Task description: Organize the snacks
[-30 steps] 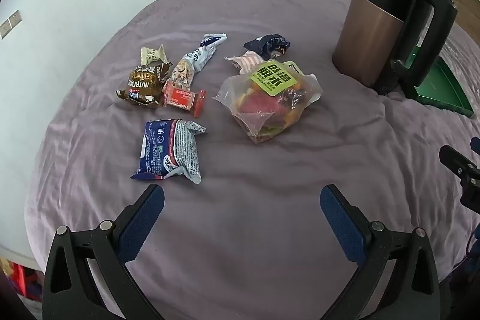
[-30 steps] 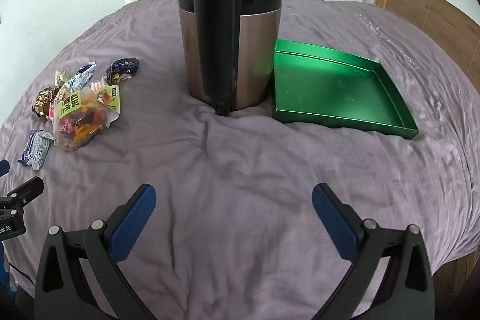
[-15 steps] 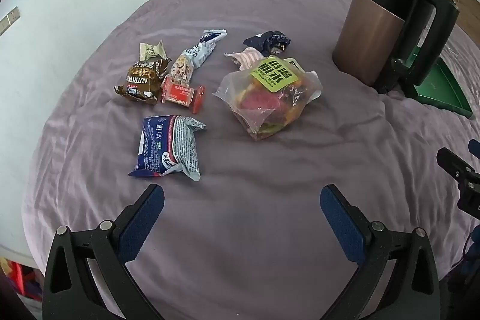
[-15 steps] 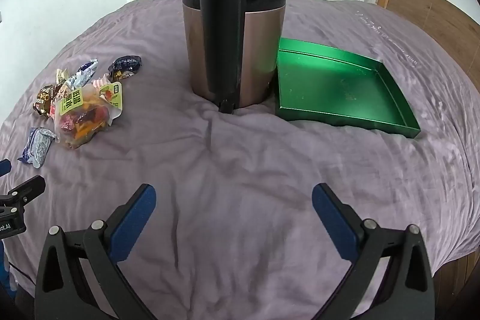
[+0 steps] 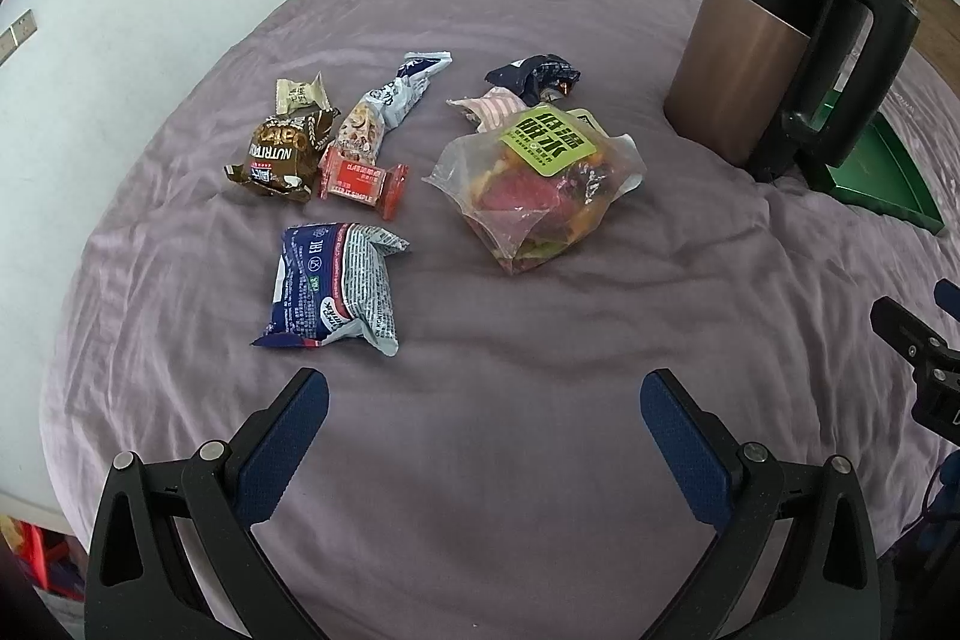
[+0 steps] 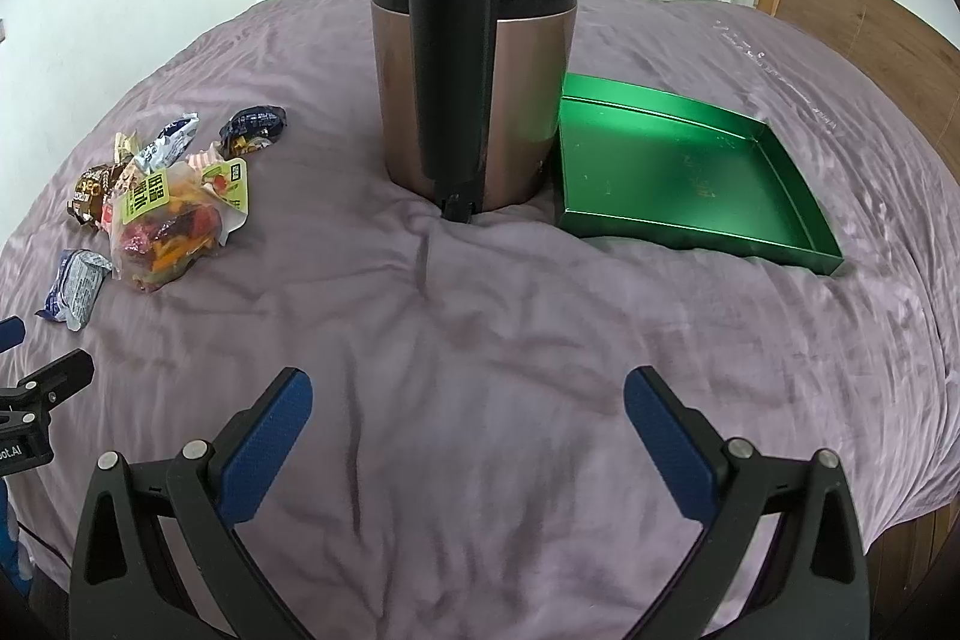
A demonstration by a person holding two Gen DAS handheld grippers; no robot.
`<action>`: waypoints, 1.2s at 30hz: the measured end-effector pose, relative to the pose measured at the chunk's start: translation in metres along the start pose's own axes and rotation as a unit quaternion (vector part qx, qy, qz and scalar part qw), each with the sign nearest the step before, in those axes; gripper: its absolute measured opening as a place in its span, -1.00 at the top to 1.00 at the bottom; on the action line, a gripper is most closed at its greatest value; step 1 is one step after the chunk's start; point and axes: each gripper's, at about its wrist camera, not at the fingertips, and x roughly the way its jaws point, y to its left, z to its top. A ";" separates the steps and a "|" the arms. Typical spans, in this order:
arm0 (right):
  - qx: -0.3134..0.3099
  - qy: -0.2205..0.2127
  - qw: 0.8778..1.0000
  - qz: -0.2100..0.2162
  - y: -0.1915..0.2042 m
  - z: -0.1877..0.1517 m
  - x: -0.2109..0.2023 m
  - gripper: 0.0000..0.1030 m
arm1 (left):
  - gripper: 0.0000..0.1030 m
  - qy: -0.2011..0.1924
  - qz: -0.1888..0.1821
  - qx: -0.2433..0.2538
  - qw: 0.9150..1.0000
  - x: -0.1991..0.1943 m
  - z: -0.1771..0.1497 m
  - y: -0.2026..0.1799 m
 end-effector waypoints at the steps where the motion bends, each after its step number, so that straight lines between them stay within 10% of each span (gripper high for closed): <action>1: 0.001 0.000 1.000 0.000 0.000 0.000 0.000 -1.00 | -0.98 0.001 -0.001 -0.001 1.000 0.001 0.001 0.002; 36: -0.009 0.001 1.000 -0.002 0.005 0.004 -0.001 -1.00 | -0.98 0.007 -0.005 -0.007 1.000 0.001 0.005 0.002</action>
